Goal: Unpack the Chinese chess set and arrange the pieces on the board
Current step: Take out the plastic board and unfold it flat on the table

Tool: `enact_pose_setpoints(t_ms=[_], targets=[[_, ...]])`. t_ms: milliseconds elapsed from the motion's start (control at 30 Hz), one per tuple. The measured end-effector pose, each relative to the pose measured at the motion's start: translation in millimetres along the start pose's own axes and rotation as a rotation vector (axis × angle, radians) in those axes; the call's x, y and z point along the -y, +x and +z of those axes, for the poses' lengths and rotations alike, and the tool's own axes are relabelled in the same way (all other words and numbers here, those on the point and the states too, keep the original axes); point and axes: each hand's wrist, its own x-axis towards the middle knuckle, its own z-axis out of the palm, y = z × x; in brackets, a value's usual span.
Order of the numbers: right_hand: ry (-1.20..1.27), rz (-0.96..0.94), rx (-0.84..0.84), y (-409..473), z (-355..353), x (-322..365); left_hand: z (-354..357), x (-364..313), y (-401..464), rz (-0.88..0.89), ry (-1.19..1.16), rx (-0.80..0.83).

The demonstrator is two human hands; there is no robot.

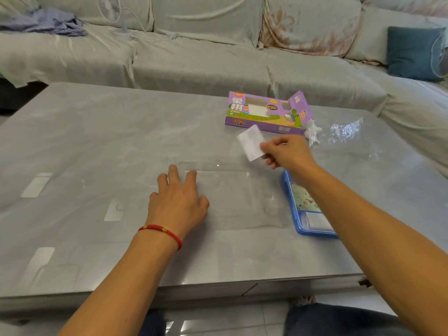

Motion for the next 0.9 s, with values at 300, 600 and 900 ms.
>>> enact_pose_setpoints(t_ms=[300, 600, 900], targets=[[-0.112, 0.251, -0.319, 94, -31, -42, 3, 0, 8, -0.076, 0.036, -0.028], [-0.689, -0.154, -0.276, 11, -23, -31, 5, 11, 9, -0.165, -0.113, -0.099], [-0.462, -0.280, -0.150, -70, -9, -33, -10, 46, 20, -0.310, -0.291, -0.239]])
